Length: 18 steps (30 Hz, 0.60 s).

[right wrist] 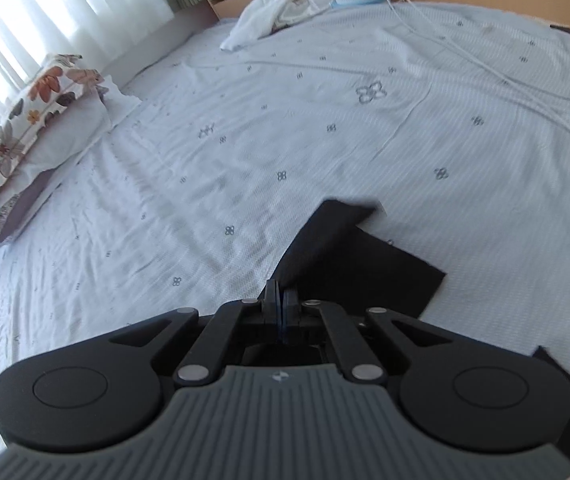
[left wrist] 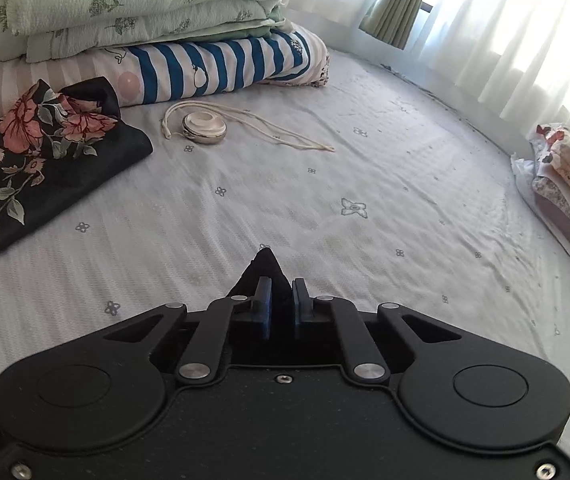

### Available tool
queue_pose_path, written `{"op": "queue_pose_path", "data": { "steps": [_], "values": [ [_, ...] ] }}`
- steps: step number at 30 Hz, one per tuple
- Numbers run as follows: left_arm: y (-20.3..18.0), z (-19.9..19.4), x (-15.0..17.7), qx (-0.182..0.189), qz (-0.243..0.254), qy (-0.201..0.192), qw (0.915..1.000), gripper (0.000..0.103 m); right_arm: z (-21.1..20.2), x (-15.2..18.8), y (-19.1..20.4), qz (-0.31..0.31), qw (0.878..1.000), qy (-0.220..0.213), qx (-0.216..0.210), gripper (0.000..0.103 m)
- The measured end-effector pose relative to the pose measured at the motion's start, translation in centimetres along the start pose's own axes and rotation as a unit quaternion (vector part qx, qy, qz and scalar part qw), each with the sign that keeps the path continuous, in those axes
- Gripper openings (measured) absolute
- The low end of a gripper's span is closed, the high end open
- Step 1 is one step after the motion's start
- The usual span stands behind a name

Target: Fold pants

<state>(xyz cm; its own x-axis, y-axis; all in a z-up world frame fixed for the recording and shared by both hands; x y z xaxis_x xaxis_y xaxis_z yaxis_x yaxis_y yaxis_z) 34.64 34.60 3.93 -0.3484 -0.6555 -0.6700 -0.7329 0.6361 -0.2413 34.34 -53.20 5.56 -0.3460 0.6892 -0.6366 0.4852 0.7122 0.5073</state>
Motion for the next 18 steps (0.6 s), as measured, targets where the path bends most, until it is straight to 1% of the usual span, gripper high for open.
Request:
{"op": "queue_pose_path", "data": {
  "steps": [5, 9, 15, 18],
  "values": [
    [2.9, -4.5, 0.2, 0.025, 0.011, -0.004, 0.9996, 0.008, -4.6, 0.6, -1.5, -0.010, 1.000, -0.013, -0.013, 0.002],
    [6.3, -7.3, 0.9, 0.043, 0.001, 0.006, 0.9990, 0.008, -8.4, 1.8, -4.3, -0.006, 1.000, -0.018, -0.019, 0.002],
    [11.0, -10.0, 2.9, 0.045, 0.009, 0.010, 0.9989, 0.008, -12.7, 4.6, -9.0, 0.005, 1.000, -0.012, -0.022, 0.002],
    [12.7, -10.7, 4.1, 0.039, 0.019, 0.012, 0.9990, 0.008, -14.2, 6.4, -11.2, 0.007, 1.000, -0.006, -0.019, 0.002]
  ]
}}
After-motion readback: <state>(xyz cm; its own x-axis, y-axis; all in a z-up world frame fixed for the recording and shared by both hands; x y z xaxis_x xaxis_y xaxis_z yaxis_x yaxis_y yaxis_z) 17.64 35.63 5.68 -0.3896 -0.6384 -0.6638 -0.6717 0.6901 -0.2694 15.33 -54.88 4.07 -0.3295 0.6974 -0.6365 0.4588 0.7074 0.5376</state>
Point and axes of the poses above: each gripper's, at about its wrist camera, not at the fingertips, and z roughly the way its jaws point, y to its left, x to its underside, the point moved 8 cm from there along z, roughly the way its jaws point, and after that the axes turned 6 degrees about -x, right-handed, at the moved point
